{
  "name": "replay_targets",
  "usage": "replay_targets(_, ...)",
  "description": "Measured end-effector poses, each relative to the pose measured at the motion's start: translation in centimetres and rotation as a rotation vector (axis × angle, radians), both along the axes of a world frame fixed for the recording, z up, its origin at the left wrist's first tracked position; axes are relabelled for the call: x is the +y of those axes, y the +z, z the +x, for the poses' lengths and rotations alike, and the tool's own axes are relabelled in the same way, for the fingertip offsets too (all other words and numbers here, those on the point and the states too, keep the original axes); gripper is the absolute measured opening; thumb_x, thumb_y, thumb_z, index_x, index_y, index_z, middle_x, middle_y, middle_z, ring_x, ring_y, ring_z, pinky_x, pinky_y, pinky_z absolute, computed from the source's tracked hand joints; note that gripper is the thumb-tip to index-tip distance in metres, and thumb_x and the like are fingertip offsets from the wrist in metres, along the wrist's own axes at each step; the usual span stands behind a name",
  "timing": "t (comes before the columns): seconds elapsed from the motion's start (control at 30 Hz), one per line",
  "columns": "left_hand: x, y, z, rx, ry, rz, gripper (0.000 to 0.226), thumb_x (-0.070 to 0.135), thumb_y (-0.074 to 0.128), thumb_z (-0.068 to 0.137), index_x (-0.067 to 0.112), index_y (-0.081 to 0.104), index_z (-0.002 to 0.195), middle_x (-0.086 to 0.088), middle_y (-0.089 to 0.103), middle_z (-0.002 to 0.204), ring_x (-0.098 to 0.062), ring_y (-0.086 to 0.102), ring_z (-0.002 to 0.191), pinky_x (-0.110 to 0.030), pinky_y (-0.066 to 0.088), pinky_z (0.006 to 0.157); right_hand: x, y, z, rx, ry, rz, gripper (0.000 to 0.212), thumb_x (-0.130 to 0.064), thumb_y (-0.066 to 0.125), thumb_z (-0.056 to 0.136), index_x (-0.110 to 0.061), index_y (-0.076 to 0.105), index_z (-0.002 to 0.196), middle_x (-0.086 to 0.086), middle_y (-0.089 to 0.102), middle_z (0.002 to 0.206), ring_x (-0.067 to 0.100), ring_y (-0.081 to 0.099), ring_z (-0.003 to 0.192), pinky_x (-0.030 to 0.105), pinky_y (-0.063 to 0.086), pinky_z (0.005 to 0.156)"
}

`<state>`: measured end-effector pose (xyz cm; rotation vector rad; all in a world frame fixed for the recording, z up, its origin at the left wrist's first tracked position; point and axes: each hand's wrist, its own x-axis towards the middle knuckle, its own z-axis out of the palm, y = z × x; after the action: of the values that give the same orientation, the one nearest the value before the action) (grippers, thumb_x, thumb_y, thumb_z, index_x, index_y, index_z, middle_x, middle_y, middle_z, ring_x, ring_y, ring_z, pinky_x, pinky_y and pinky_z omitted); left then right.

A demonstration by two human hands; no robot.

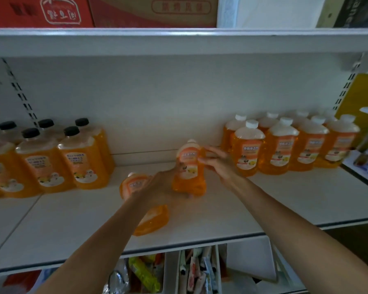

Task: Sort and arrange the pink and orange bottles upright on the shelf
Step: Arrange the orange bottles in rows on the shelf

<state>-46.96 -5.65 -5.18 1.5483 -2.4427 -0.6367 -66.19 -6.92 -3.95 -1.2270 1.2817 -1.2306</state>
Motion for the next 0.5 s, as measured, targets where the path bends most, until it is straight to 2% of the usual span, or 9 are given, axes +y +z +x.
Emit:
replay_targets(0.1, 0.4, 0.6, -2.3, 0.055, 0.079, 0.023, 0.093, 0.055, 0.064, 0.076, 0.035, 0.006, 0.146, -0.001, 0.043, 0.143, -0.024, 0.051, 0.119, -0.034, 0.041, 0.098, 0.2, 1.9, 1.0, 0.368, 0.012, -0.212, 0.035, -0.011, 0.074, 0.077, -0.014, 0.063, 0.11, -0.002, 0.059, 0.113, 0.011, 0.055, 0.105, 0.021, 0.046, 0.086)
replay_targets(0.17, 0.4, 1.0, -4.1, -0.01, 0.092, 0.017, 0.081, 0.047, 0.063, 0.081, 0.03, 0.019, 0.146, -0.005, 0.046, 0.14, -0.027, 0.049, 0.12, -0.036, 0.041, 0.096, 0.0, 2.3, 2.2, 0.583, 0.019, -0.282, 0.04, -0.018, 0.073, 0.079, -0.017, 0.059, 0.116, -0.003, 0.052, 0.123, 0.01, 0.048, 0.115, 0.02, 0.038, 0.094)
replay_targets(0.23, 0.9, 0.8, -5.5, -0.068, 0.112, 0.025, 0.071, 0.038, 0.062, 0.083, 0.028, 0.027, 0.144, -0.013, 0.051, 0.133, -0.03, 0.049, 0.118, -0.038, 0.043, 0.093, -0.5, 2.0, 2.4, 0.618, -0.036, -0.235, 0.047, -0.021, 0.07, 0.082, -0.016, 0.053, 0.125, -0.001, 0.046, 0.13, 0.013, 0.044, 0.121, 0.019, 0.035, 0.095)
replay_targets(0.3, 1.5, 0.3, -6.1, 0.008, 0.168, 0.066, 0.068, 0.034, 0.061, 0.084, 0.029, 0.028, 0.143, -0.014, 0.051, 0.131, -0.032, 0.049, 0.119, -0.038, 0.043, 0.094, -0.6, 1.6, 1.6, 0.612, -0.081, -0.178, 0.05, -0.023, 0.069, 0.084, -0.014, 0.049, 0.129, 0.002, 0.044, 0.132, 0.018, 0.044, 0.123, 0.023, 0.039, 0.095)
replay_targets(0.4, 2.4, -0.1, -6.2, 0.091, 0.253, 0.079, 0.064, 0.047, 0.057, 0.084, 0.028, 0.031, 0.14, -0.011, 0.049, 0.132, -0.031, 0.048, 0.119, -0.039, 0.043, 0.096, -0.6, 0.8, -0.1, 0.688, -0.098, -0.092, 0.058, -0.027, 0.063, 0.087, -0.012, 0.04, 0.138, 0.005, 0.042, 0.139, 0.022, 0.042, 0.127, 0.025, 0.038, 0.094)
replay_targets(0.5, 2.6, 0.0, -6.5, 0.023, 0.319, 0.021, 0.061, 0.062, 0.045, 0.084, 0.022, 0.039, 0.13, -0.012, 0.054, 0.125, -0.032, 0.05, 0.116, -0.039, 0.04, 0.094, -0.5, -0.4, -1.2, 0.703, -0.054, 0.012, 0.057, -0.03, 0.059, 0.09, -0.013, 0.037, 0.14, 0.006, 0.048, 0.137, 0.022, 0.048, 0.123, 0.028, 0.042, 0.093)
